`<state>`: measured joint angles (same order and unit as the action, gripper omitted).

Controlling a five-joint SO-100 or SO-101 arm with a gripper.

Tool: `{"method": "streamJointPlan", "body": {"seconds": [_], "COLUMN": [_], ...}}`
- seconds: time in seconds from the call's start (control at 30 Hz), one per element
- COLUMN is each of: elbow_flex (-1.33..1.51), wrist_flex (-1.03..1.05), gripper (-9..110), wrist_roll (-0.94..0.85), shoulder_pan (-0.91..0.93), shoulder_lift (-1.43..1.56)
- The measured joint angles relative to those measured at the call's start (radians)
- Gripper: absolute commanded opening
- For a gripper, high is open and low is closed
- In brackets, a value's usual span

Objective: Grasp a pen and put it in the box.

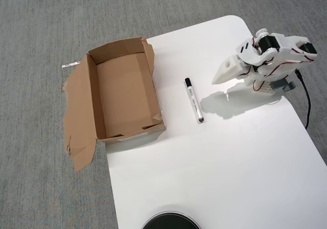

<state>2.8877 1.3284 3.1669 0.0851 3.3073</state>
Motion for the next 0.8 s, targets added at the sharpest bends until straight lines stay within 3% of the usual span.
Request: {"method": "streamJointPlan", "body": {"seconds": [0.8], "elbow_flex": [-0.687], "wrist_flex": [0.012], "gripper": [2], "wrist_roll": [0.0], "shoulder_pan": [-0.046], "shoulder_lift": [-0.831]}}
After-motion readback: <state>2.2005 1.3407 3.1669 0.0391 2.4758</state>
